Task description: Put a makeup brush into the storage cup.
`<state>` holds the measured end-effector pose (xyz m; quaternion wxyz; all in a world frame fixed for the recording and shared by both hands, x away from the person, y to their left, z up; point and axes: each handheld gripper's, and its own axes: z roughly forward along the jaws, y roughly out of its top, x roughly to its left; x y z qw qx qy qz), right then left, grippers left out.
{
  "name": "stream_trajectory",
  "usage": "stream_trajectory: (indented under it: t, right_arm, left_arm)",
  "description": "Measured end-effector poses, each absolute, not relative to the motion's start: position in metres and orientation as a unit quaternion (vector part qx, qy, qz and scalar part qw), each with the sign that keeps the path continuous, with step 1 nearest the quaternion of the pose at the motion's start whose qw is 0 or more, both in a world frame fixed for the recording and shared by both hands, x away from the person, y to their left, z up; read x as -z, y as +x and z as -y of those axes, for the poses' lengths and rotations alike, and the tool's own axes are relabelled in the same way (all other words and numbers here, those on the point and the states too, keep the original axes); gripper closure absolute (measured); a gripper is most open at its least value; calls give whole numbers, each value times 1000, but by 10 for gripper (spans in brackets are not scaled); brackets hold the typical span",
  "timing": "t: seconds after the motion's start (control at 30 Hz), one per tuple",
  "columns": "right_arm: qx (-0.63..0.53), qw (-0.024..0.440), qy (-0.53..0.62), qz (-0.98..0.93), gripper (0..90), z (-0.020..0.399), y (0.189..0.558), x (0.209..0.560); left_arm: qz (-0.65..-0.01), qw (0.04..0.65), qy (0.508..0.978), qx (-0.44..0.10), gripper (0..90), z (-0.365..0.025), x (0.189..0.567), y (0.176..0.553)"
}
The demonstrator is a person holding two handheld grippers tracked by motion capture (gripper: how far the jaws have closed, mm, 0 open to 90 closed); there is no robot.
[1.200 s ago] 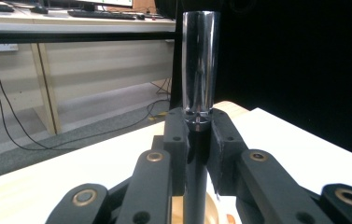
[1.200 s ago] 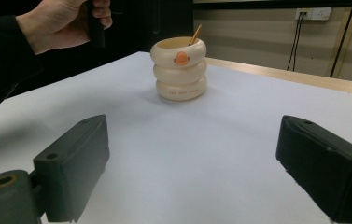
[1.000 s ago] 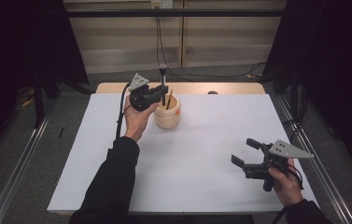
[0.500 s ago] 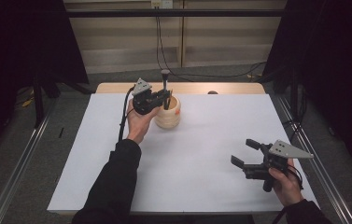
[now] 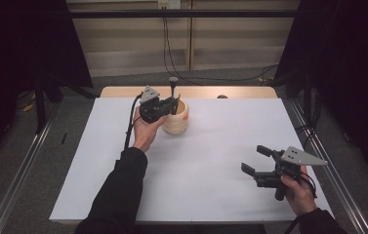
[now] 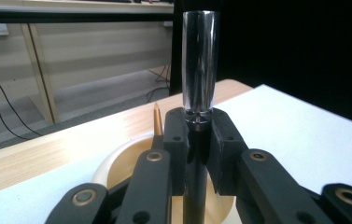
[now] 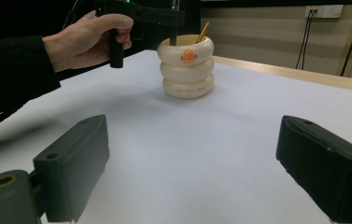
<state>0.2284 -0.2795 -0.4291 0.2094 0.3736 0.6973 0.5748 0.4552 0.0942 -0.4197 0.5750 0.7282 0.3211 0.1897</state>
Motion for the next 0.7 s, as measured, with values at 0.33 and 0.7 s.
stream_trajectory:
  t: [0.33,0.7]
  right_arm:
    - [-573,206,375,-699,90,279,229,429]
    - [-571,199,372,-704,90,280,228,430]
  left_arm:
    - [-335,582,717,-187,793,-98,427,456]
    - [-339,582,714,-193,689,-94,429,456]
